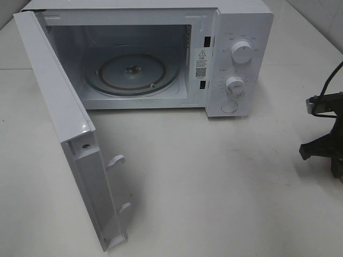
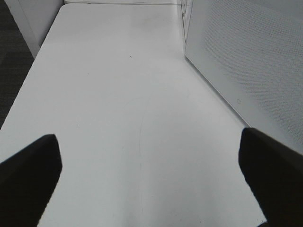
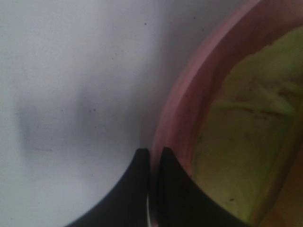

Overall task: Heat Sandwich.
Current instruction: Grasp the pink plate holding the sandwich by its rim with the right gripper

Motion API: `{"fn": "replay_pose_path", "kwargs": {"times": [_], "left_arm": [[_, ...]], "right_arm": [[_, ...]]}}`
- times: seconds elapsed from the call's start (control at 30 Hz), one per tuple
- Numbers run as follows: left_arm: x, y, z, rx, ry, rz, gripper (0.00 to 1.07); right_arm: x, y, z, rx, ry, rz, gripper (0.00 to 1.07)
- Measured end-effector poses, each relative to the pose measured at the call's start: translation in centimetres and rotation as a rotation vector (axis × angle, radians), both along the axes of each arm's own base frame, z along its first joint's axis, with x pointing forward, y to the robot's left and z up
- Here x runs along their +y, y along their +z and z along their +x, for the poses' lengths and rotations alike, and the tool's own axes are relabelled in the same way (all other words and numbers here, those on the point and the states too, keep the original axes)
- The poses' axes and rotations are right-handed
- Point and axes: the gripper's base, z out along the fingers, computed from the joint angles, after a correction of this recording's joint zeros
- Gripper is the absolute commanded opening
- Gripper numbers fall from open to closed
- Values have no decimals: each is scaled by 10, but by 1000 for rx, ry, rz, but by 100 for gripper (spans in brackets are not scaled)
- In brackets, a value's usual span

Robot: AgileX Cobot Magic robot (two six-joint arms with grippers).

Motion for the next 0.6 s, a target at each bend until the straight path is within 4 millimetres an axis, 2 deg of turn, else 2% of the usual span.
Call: {"fn": "replay_pose_path", "kwargs": {"times": [0.6], "left_arm": [[0,0,0,0,0,0,96]], "right_arm": [[-2,0,-1,13,0,-24,0]]}}
